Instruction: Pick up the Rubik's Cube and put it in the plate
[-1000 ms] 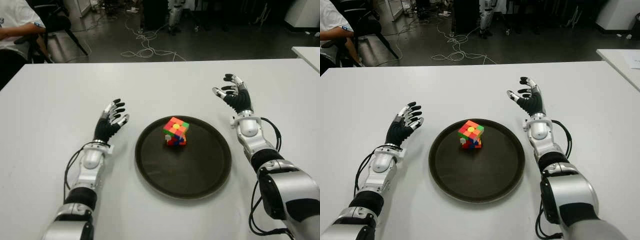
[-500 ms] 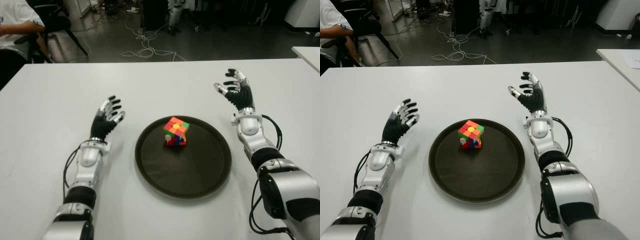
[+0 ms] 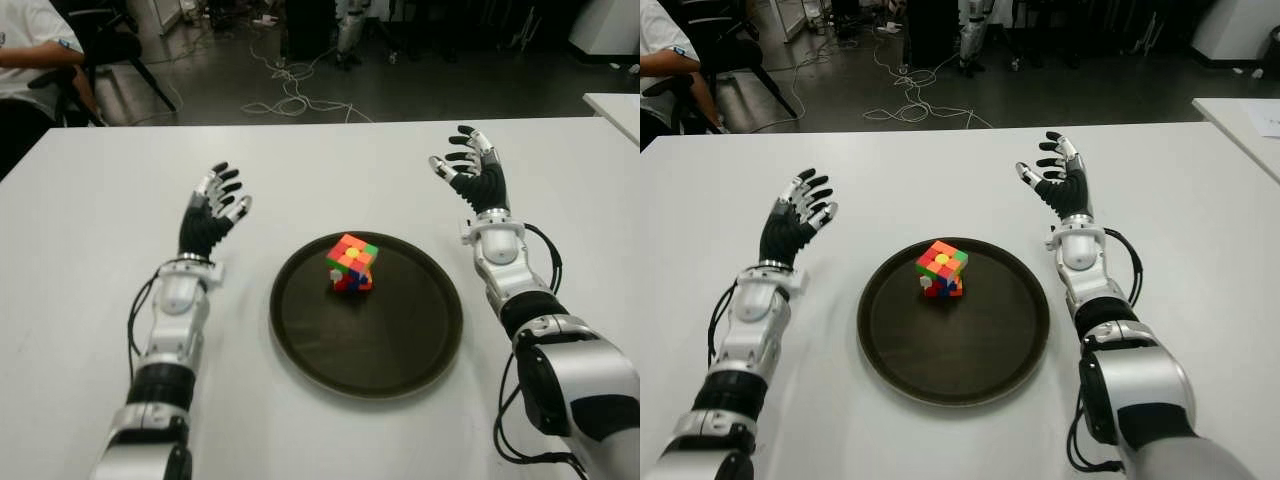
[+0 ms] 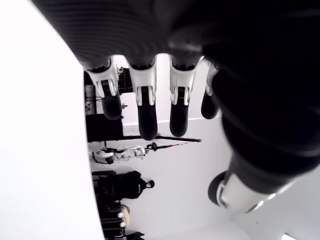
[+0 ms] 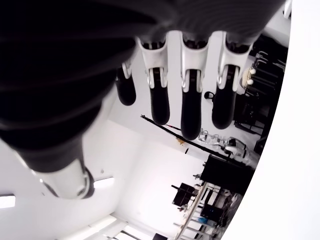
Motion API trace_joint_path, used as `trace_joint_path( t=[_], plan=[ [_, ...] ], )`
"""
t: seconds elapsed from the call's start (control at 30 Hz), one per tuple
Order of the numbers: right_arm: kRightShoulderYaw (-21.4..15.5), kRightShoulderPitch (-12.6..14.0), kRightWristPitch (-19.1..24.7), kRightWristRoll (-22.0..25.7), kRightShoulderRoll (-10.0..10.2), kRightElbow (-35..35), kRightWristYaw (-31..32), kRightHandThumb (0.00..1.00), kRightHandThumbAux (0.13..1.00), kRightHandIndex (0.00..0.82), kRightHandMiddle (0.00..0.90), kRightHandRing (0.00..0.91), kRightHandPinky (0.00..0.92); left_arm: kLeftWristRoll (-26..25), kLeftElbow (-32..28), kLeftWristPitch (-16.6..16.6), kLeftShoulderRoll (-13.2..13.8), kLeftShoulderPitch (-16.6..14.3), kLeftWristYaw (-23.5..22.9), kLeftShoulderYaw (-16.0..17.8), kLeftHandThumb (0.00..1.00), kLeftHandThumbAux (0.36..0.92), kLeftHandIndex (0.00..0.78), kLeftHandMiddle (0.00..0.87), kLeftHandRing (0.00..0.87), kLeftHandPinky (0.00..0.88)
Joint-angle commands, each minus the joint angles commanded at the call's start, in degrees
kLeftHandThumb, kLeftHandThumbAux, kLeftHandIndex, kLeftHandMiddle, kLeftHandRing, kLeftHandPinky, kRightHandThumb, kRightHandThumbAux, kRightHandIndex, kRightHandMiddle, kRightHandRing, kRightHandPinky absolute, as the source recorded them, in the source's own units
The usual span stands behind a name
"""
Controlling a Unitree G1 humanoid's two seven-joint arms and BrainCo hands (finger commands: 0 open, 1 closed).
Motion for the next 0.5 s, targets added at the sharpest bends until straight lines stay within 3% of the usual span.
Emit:
trace_joint_path(
  t=[0.1, 0.23, 0.5],
  plan=[
    [0.0, 0.5, 0.6, 0.0, 0.2, -0.3, -0.1, 0.333, 0.685, 0.195, 0.268, 0.308, 0.322, 0.4, 3.2, -0.5, 0.4, -2.2, 0.6, 0.4, 0.109, 0.769, 0.086, 0.157, 0.138, 0.1],
    [0.7, 1.3, 2.0, -1.2, 0.3, -0.8, -1.6, 0.333, 0.694, 0.2, 0.266, 0.303, 0.305, 1.3, 13.0, -3.0, 1.0, -6.9, 2.3, 0.9, 0.112, 0.771, 0.084, 0.156, 0.135, 0.093],
    [1.9, 2.5, 4.1, -2.6, -0.2, -0.5, -3.6, 0.352, 0.707, 0.207, 0.265, 0.301, 0.304, 1.2, 21.8, -7.1, -0.1, -9.4, 3.6, 1.2, 0.132, 0.772, 0.093, 0.16, 0.133, 0.091]
  ],
)
